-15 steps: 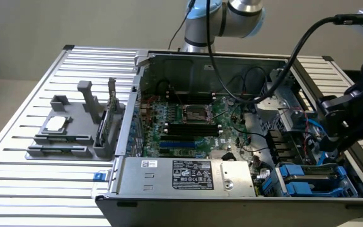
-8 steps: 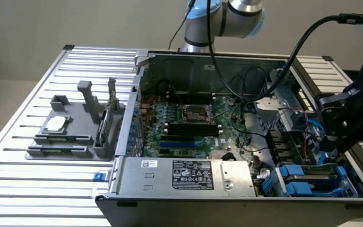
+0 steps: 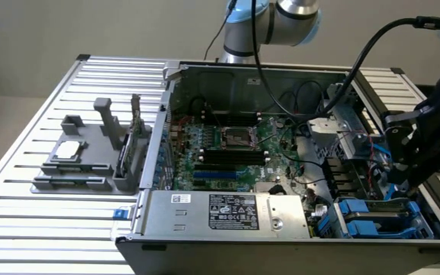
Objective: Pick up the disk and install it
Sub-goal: 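Insert the first disk wire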
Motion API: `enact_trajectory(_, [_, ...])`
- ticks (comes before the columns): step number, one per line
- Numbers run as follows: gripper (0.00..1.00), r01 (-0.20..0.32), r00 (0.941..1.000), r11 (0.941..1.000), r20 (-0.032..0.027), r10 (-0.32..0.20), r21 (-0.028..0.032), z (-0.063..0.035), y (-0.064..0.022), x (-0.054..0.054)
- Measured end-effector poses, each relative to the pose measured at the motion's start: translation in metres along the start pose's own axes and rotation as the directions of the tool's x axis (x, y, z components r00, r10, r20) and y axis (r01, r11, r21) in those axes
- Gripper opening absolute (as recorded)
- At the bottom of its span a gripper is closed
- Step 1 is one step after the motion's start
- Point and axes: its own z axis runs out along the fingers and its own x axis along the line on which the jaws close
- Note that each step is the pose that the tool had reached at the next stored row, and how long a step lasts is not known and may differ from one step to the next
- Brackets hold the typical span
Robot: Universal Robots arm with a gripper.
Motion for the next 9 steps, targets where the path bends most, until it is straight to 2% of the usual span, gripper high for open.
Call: enact_trajectory(9, [0.26, -0.077, 0.9971, 0.9971, 0.0015, 0.077, 0.0027, 0.0017, 0.0027, -0.0057])
